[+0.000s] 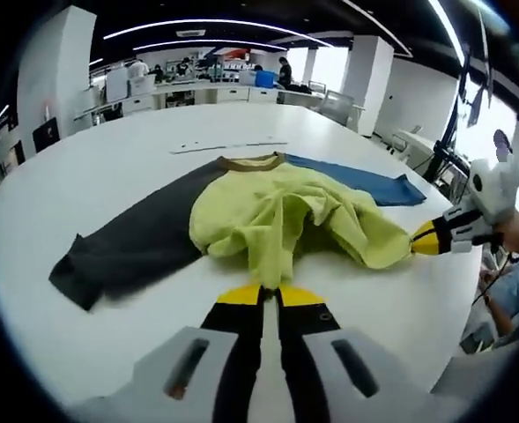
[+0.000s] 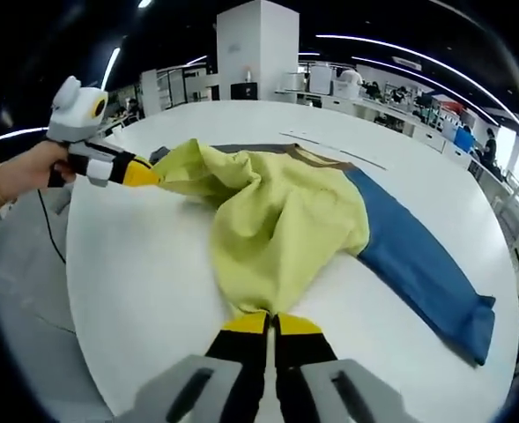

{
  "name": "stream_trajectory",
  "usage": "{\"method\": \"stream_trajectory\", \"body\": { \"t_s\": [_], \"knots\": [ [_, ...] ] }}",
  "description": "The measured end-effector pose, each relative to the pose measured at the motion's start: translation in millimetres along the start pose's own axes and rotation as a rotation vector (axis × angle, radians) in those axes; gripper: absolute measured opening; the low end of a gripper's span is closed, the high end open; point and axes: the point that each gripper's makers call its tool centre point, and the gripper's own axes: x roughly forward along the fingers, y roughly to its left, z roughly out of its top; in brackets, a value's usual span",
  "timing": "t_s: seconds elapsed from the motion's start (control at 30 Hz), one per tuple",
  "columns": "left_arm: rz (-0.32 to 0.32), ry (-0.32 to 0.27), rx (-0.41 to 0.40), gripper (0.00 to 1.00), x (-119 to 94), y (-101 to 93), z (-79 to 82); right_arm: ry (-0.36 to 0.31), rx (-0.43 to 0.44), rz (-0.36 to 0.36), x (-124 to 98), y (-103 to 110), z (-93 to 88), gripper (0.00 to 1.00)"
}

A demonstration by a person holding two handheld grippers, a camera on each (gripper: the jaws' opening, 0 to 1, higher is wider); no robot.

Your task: Fold the garment on the visible template until the final outline fits inside the template.

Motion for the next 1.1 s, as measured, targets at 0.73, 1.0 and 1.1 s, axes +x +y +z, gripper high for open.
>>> {"method": "stream_trajectory", "body": {
  "t_s": [0.73,1.0,1.1],
  "knots": [
    [-0.016,0.056,0.069,0.02,-56,10.3,-43.6,0.032,0.036,-0.004,-43,6,-27.9,0.0],
    [-0.014,0.107,0.105,0.02,-72,12.6,-66.5,0.028,0.099,0.008,-55,8,-36.3,0.0],
    [-0.018,0.116,0.109,0.02,-76,11.4,-72.1,0.045,0.102,0.021,-57,14,-42.3,0.0]
  ]
}}
